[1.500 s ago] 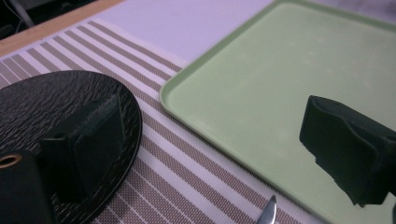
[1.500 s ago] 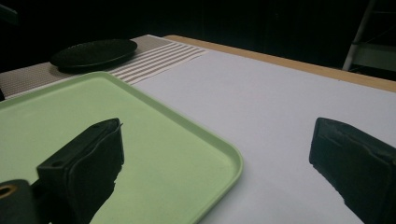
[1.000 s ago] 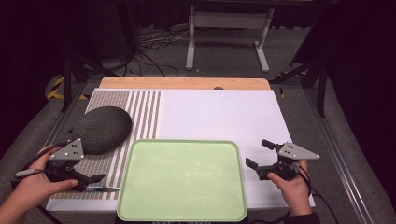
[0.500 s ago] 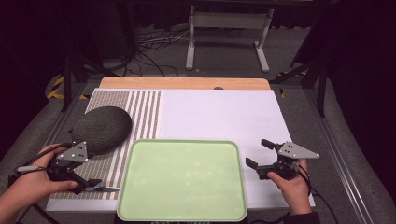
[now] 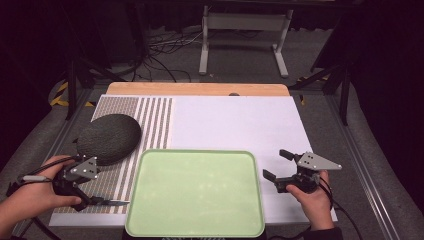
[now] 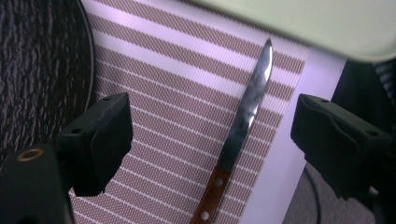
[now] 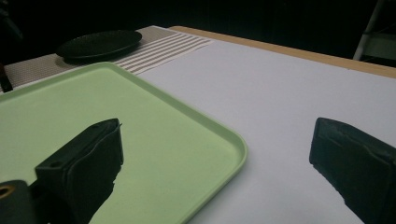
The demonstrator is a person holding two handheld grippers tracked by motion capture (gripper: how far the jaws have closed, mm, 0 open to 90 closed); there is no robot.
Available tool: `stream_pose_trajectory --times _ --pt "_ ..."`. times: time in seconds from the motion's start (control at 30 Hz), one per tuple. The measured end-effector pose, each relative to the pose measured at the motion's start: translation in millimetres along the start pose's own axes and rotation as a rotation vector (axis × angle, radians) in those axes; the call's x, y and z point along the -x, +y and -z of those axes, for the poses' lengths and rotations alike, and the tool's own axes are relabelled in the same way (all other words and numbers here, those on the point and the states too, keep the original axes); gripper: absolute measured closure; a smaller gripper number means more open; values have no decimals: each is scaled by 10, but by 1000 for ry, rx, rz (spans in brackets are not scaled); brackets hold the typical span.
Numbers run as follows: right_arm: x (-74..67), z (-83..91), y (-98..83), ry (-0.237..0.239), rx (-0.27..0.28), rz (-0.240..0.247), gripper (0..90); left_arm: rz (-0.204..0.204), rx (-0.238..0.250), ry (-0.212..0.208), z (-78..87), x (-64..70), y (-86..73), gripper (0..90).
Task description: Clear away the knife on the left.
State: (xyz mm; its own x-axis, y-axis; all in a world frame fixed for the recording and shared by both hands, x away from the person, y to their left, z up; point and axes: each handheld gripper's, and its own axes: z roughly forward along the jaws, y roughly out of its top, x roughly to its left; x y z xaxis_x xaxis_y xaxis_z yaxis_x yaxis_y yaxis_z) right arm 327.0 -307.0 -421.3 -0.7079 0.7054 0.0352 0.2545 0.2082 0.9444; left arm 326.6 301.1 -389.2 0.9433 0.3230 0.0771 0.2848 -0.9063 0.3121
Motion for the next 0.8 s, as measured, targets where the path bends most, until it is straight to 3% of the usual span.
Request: stream_pose_trajectory --times 0.2,0.27,0.33,0.43,0.67,0.8 --pt "8 39 -9 -2 9 -1 38 -48 -50 -25 -63 -20 -1 170" --pt "8 44 -10 -3 8 -1 38 -64 -91 -31 -89 -13 2 193" --pt "3 52 -12 -3 8 -1 38 -115 -135 -41 -115 7 13 218" --pt "2 64 -19 -4 6 -2 38 -158 -182 -62 -144 35 24 250" --pt "-9 86 -28 -13 5 9 41 -213 -243 -84 -199 23 15 339" --pt "-12 99 -32 -15 4 9 41 -221 -278 -98 -257 -10 -19 391"
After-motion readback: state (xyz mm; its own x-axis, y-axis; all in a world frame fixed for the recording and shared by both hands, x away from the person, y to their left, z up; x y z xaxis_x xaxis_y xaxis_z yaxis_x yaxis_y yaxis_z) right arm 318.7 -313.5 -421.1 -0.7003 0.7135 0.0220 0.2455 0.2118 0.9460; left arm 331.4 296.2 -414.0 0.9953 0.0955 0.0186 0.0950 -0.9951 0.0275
